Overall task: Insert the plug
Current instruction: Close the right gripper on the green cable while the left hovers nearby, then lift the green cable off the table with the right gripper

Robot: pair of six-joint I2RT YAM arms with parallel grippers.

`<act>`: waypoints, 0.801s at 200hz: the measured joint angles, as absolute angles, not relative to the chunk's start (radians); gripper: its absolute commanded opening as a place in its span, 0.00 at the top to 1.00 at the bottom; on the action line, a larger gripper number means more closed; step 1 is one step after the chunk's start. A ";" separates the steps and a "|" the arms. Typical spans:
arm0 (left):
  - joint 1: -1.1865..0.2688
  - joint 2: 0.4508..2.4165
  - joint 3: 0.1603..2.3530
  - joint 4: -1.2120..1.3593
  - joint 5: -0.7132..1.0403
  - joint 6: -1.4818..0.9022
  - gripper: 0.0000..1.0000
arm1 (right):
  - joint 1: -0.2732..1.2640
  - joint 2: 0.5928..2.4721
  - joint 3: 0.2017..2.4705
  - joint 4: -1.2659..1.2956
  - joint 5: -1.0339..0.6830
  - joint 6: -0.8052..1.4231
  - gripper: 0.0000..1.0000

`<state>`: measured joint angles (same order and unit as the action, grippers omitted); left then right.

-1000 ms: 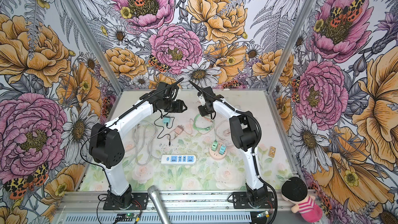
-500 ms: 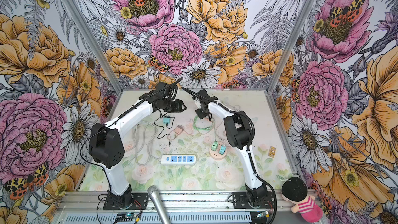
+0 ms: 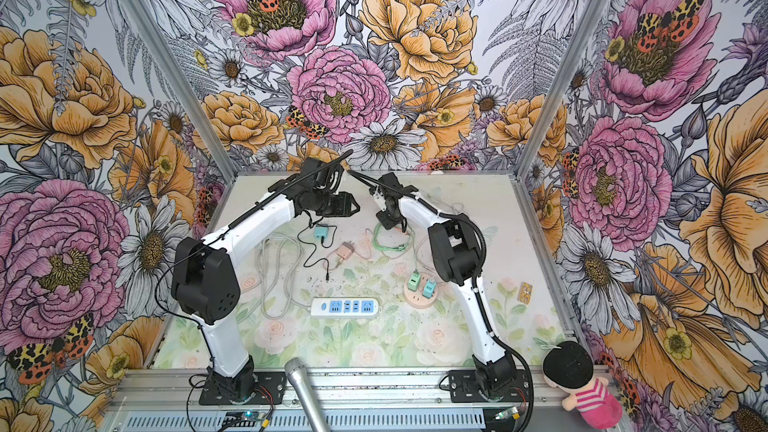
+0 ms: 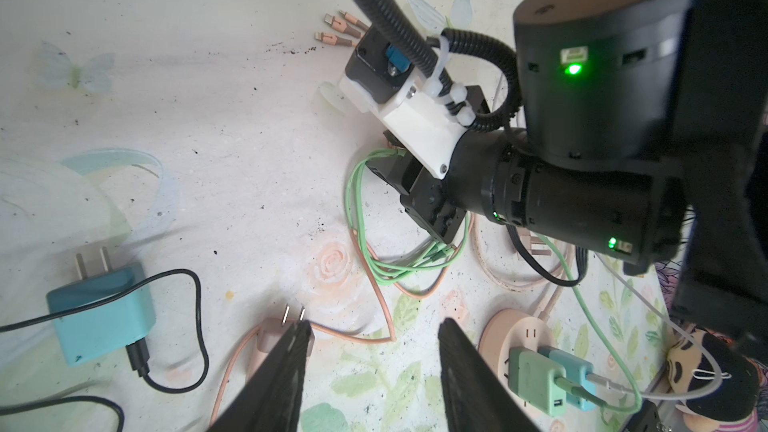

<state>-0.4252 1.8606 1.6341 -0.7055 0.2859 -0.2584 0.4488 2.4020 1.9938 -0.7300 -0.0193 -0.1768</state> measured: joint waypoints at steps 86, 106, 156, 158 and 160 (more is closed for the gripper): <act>-0.425 1.853 1.620 -0.706 0.286 -0.262 0.47 | 0.448 2.387 2.003 -0.752 -0.113 -0.135 1.00; -0.425 1.831 1.612 -0.706 0.286 -0.262 0.47 | 0.446 2.357 1.998 -0.760 -0.122 -0.121 1.00; -0.425 1.779 1.599 -0.705 0.282 -0.262 0.47 | 0.435 2.222 1.967 -0.764 -0.114 -0.084 1.00; -0.425 1.776 1.598 -0.705 0.281 -0.262 0.47 | 0.435 2.217 1.966 -0.764 -0.114 -0.083 1.00; -0.425 1.775 1.597 -0.706 0.281 -0.262 0.47 | 0.434 2.212 1.966 -0.764 -0.113 -0.082 1.00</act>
<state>-0.4252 1.7752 1.5967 -0.7055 0.2813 -0.2623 0.4343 2.2116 1.9659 -0.7635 -0.1127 -0.0818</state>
